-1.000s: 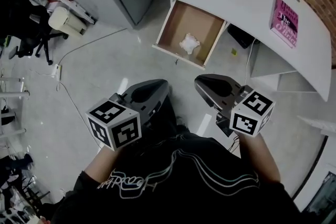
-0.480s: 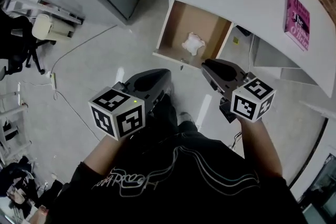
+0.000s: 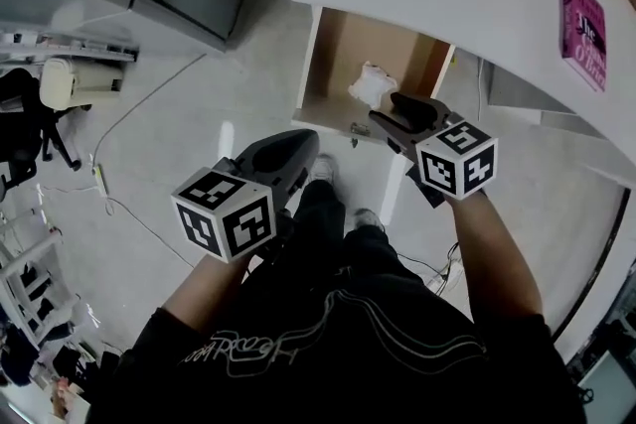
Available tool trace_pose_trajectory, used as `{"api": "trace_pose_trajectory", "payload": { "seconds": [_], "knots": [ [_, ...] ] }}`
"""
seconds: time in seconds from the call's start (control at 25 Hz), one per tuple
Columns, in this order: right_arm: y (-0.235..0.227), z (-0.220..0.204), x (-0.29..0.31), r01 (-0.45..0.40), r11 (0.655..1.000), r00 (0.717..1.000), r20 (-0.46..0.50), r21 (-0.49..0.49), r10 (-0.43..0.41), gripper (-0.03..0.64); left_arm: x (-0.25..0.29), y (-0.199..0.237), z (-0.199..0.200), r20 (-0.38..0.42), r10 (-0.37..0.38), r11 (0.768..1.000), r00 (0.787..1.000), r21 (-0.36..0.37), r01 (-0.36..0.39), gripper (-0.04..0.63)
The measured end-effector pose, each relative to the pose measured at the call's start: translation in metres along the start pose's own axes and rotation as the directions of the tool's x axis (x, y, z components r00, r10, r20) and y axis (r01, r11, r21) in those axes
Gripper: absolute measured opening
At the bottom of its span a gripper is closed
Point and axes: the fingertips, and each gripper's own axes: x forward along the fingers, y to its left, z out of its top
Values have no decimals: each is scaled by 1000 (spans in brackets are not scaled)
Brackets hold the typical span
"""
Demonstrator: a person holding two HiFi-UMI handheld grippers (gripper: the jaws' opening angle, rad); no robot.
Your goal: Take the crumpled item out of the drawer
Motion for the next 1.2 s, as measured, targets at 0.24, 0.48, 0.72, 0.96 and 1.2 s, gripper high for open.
{"api": "trace_pose_trajectory", "payload": {
  "seconds": [0.24,0.48,0.72,0.96,1.2],
  "knots": [
    [-57,-24,53,104,993,990,-104,60,-97,227,27,38,-3,-40,-5,1000,999,-19,4,23],
    [-102,-38,99,193,979,962,-206,58,-177,230,43,72,-12,-75,7,998,997,-62,-12,23],
    [-131,-59,128,243,970,928,-295,17,-227,232,52,102,-10,-73,35,995,997,-93,-42,23],
    [-155,-89,149,284,959,886,-384,6,-260,232,56,117,-10,-68,46,993,997,-106,-53,23],
    [-163,-107,158,312,950,862,-425,15,-277,229,53,128,-14,-59,56,991,997,-119,-63,23]
  ]
}}
